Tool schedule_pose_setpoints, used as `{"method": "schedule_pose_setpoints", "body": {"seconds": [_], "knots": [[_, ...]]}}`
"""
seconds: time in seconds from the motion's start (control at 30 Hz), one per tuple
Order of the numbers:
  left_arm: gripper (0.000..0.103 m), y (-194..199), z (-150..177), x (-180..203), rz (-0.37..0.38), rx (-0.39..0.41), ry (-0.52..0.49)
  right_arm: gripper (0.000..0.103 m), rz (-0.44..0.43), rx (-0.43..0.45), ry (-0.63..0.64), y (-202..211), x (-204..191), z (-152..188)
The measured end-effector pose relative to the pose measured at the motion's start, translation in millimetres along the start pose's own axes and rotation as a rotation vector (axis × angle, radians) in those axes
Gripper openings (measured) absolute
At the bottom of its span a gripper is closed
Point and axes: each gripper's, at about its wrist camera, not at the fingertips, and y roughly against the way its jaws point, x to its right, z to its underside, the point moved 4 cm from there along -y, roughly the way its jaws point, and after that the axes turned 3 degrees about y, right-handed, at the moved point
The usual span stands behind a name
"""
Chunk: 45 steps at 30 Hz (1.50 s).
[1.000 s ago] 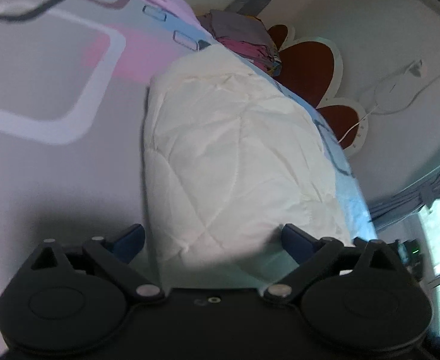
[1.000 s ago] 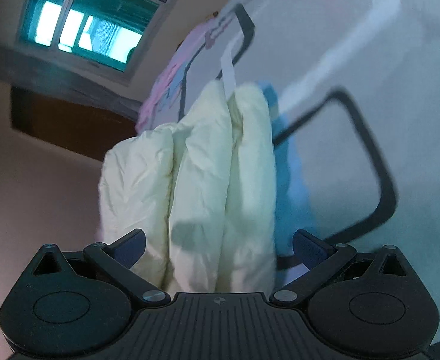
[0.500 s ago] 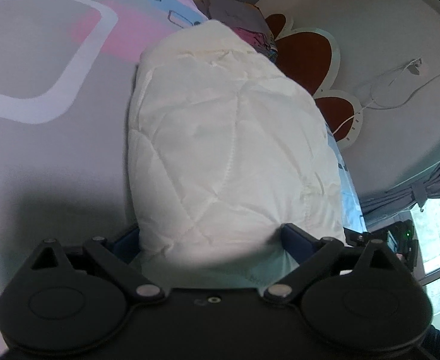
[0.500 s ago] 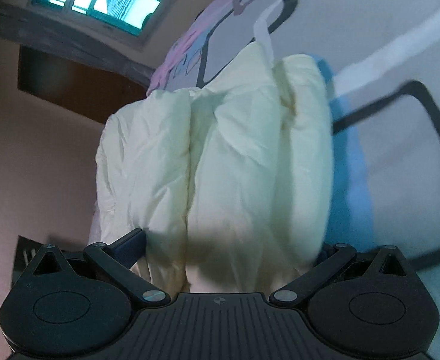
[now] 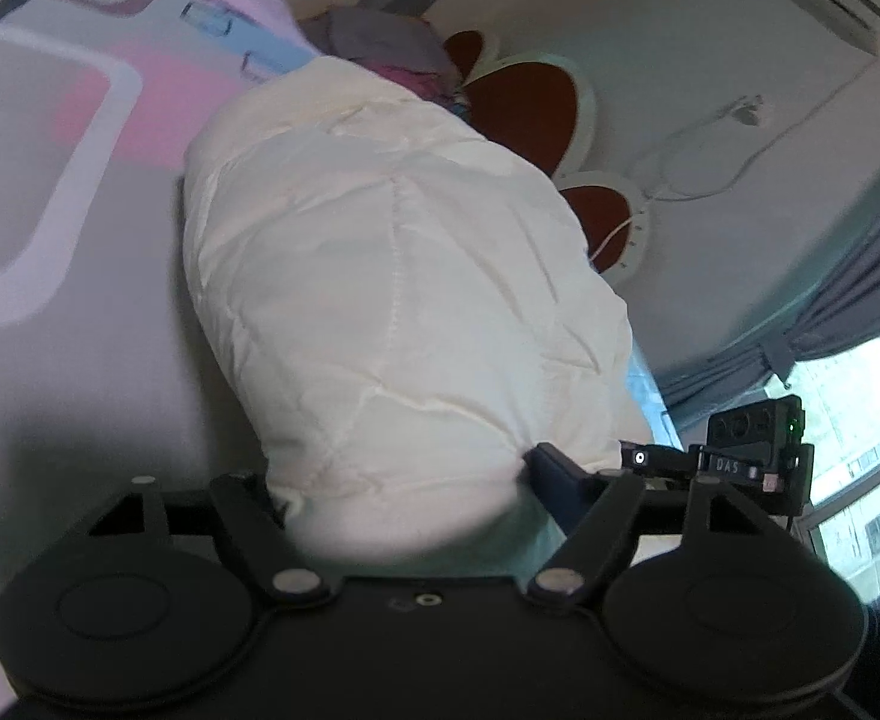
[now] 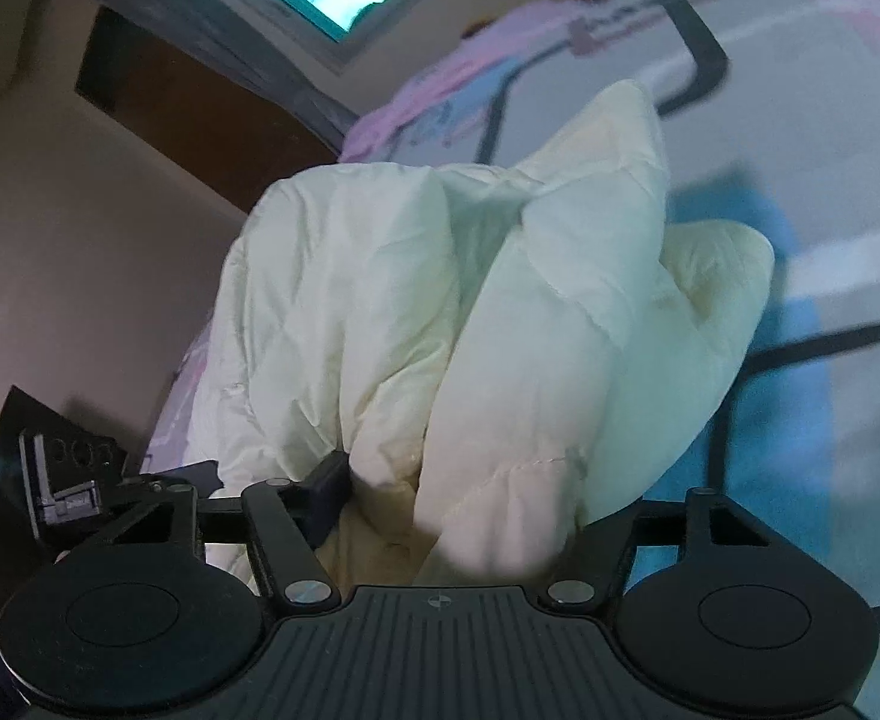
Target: Fold large clothes
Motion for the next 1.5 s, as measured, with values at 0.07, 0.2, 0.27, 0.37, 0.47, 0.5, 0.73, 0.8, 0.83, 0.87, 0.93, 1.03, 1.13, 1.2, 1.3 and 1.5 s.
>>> {"method": "schedule_pose_setpoints", "body": {"seconds": [0.07,0.2,0.27,0.37,0.47,0.5,0.73,0.8,0.83,0.87,0.93,1.03,1.13,1.2,1.3,1.5], "knots": [[0.074,13,-6,-2,0.010,0.008,-0.019,0.067,0.004,0.009,0.022,-7,-18,-2],[0.074,57,-27,-14,0.024,0.038,-0.062,0.066,0.003,0.032,0.064,-23,-62,-5],[0.074,83,-38,-25,0.028,0.057,-0.077,0.066,-0.006,0.041,0.092,-39,-90,-8],[0.074,123,-55,-49,0.019,0.080,-0.087,0.066,-0.017,0.039,0.126,-73,-131,-12],[0.074,160,-67,-79,-0.005,0.103,-0.078,0.066,-0.032,0.024,0.142,-116,-166,-12],[0.074,172,-70,-90,-0.015,0.109,-0.071,0.066,-0.037,0.016,0.147,-132,-177,-10],[0.075,234,-77,-184,-0.090,0.101,0.012,0.066,-0.043,-0.064,0.123,-240,-220,12],[0.076,236,-74,-211,-0.148,0.071,0.030,0.066,-0.002,-0.103,0.096,-270,-214,25],[0.076,235,-72,-223,-0.165,0.058,0.045,0.067,0.016,-0.108,0.071,-281,-209,32],[0.077,234,-69,-233,-0.162,0.054,0.068,0.067,0.011,-0.097,0.038,-286,-204,37],[0.080,232,-64,-238,-0.152,0.066,0.078,0.068,0.005,-0.087,-0.024,-288,-194,41],[0.085,228,-61,-237,-0.157,0.068,0.054,0.068,0.025,-0.089,-0.019,-284,-191,46],[0.094,232,-68,-237,-0.183,0.063,0.044,0.073,0.057,-0.071,-0.018,-272,-195,45],[0.095,242,-73,-234,-0.214,0.068,0.009,0.076,0.093,-0.033,0.006,-246,-198,43],[0.084,283,-78,-237,-0.237,0.135,-0.012,0.075,0.165,0.036,0.043,-201,-194,41],[0.047,313,-127,-225,-0.243,0.249,-0.096,0.022,0.231,0.152,0.163,-181,-238,-9]]}}
